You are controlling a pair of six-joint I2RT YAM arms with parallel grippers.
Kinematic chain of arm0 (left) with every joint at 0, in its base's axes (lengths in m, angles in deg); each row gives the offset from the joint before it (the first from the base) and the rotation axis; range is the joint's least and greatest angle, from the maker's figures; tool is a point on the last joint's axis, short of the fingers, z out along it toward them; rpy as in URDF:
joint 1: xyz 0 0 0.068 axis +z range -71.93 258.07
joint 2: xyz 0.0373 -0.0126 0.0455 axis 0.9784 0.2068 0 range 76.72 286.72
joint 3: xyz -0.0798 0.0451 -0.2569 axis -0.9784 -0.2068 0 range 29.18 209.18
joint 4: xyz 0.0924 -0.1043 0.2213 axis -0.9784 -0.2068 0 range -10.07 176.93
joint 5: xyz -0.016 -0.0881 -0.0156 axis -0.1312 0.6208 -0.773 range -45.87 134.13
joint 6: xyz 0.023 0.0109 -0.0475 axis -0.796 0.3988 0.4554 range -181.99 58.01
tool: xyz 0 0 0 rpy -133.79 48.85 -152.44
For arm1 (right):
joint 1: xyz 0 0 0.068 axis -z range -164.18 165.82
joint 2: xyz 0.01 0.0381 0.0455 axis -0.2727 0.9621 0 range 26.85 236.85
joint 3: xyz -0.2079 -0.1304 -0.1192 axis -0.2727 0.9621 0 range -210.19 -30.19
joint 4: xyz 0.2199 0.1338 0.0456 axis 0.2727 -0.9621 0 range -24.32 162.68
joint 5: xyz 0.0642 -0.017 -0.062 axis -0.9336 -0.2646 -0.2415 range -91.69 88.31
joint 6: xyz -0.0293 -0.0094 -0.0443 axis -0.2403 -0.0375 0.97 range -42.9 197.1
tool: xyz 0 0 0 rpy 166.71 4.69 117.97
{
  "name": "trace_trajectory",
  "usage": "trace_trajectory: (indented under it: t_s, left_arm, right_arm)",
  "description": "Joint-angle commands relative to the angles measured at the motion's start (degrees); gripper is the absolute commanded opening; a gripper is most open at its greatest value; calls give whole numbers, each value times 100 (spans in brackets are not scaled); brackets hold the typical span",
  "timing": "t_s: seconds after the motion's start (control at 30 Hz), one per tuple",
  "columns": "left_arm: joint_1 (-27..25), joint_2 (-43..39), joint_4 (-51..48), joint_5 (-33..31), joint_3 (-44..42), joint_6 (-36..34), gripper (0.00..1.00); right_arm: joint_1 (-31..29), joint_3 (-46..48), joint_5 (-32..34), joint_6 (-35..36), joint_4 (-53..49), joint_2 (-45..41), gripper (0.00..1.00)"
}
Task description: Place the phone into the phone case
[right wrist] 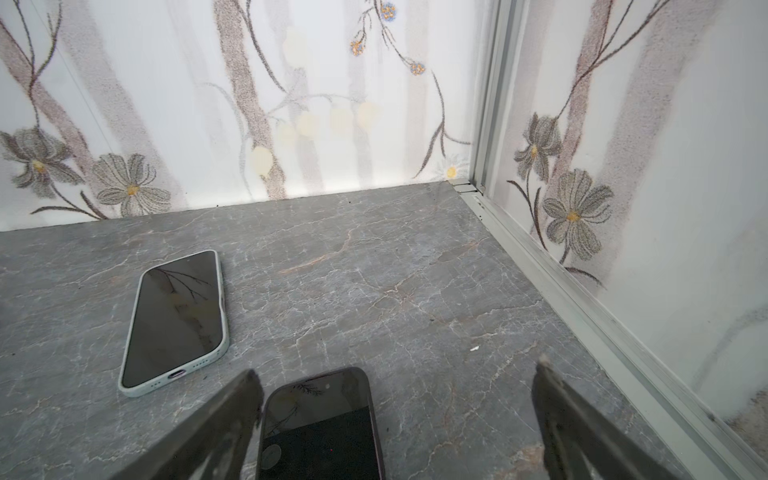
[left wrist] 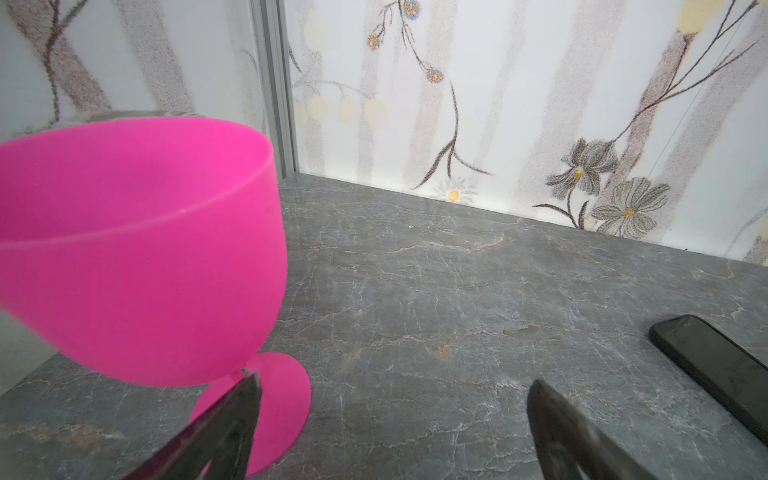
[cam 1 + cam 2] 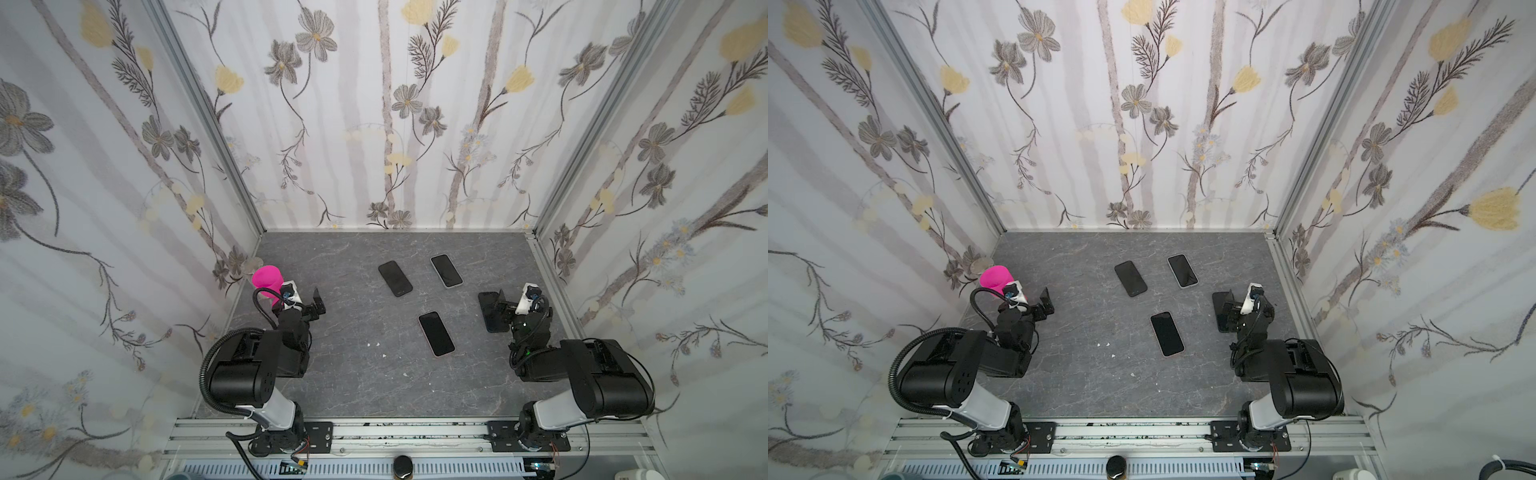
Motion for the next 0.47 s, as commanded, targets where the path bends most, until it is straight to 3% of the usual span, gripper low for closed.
trace_trajectory:
  t_s: [0.0, 0.43]
  left_arm:
    - [-2, 10, 288, -60, 40, 34, 100]
    - [-11, 22, 282, -94, 35, 32, 100]
  right_arm:
    - [-6, 11, 115, -19, 278, 12, 100]
    - [-4, 11, 116, -25, 279, 11, 100]
